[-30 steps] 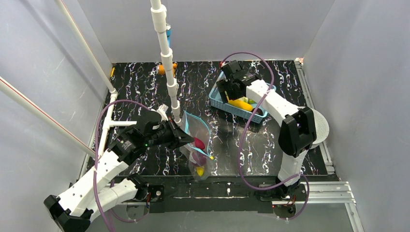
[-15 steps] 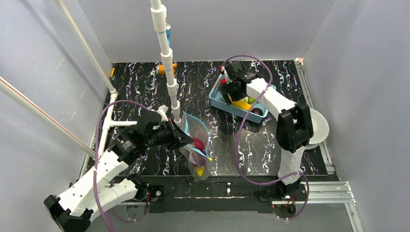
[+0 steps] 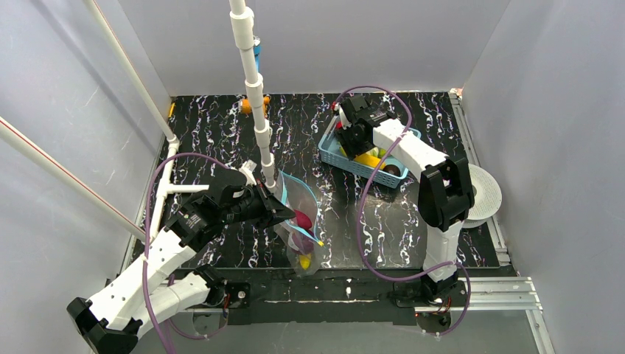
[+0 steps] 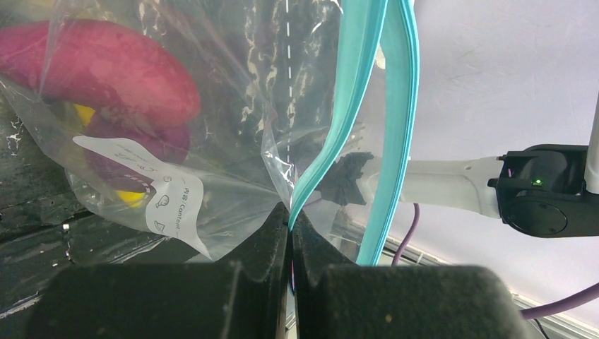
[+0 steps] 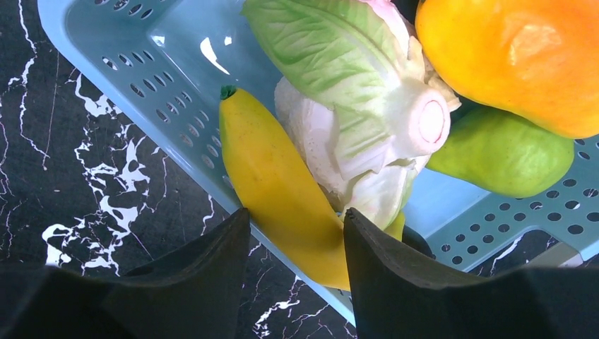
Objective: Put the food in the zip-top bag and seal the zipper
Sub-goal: Pick up the fake fruit from the bin, then place the fake fruit in the zipper food storage bag.
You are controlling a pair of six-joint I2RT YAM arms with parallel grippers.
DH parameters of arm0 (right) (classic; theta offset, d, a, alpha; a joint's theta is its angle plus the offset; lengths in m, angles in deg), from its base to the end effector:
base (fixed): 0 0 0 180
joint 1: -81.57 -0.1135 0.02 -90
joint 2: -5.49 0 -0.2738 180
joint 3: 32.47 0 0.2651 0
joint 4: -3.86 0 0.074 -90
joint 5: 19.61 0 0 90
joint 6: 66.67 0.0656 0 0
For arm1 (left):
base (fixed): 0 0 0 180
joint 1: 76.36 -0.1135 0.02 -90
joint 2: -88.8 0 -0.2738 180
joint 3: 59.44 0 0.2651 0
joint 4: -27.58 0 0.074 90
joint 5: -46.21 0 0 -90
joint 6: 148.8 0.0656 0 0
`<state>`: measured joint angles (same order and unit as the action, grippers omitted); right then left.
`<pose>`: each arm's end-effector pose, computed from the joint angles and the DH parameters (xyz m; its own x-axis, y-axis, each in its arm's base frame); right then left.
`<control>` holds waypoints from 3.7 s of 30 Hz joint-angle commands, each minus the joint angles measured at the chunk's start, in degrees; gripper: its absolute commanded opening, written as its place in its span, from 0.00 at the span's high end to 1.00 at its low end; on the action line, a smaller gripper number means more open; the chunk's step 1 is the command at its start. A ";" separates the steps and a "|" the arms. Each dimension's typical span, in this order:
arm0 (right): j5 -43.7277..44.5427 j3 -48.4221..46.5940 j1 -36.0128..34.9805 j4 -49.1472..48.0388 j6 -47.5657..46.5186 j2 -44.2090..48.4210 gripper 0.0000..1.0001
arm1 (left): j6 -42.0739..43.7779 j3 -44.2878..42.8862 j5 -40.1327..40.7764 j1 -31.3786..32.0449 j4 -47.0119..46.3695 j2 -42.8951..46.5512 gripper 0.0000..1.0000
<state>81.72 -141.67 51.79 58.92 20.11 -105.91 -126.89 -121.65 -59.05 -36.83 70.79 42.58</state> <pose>0.4053 0.2171 0.2419 -0.7067 -0.4679 -0.5307 -0.4352 0.8789 -0.1954 0.1490 -0.1454 0.3214 -0.8688 -0.4435 -0.2201 -0.0308 0.4922 -0.8700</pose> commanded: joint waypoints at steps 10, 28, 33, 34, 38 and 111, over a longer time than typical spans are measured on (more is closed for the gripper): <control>1.96 -0.78 -0.45 -0.66 -1.43 -2.84 0.33 | 0.42 0.05 -0.64 -0.22 1.34 1.13 1.00; 1.42 -1.13 -0.45 -1.23 -1.13 -1.73 0.80 | 1.36 -0.67 -1.09 -0.21 1.33 0.06 1.00; 2.88 -0.02 -0.67 -3.18 0.16 1.77 0.90 | 1.39 -0.53 -1.01 -0.17 1.34 0.35 1.00; 3.50 0.45 -0.71 -3.83 0.35 2.90 0.93 | 1.34 -0.51 -1.04 -0.16 1.36 0.39 1.00; 5.75 3.01 -0.77 -7.46 2.18 8.74 0.99 | 1.30 -0.52 -0.99 -0.16 1.27 0.23 1.00; -39.43 14.30 -19.55 -9.16 54.74 32.12 0.20 | -0.13 1.57 -1.46 -0.18 -2.84 1.57 1.00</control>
<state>40.22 -124.58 32.71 49.87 78.79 -75.35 -127.39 -120.88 -59.71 -36.83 68.93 43.46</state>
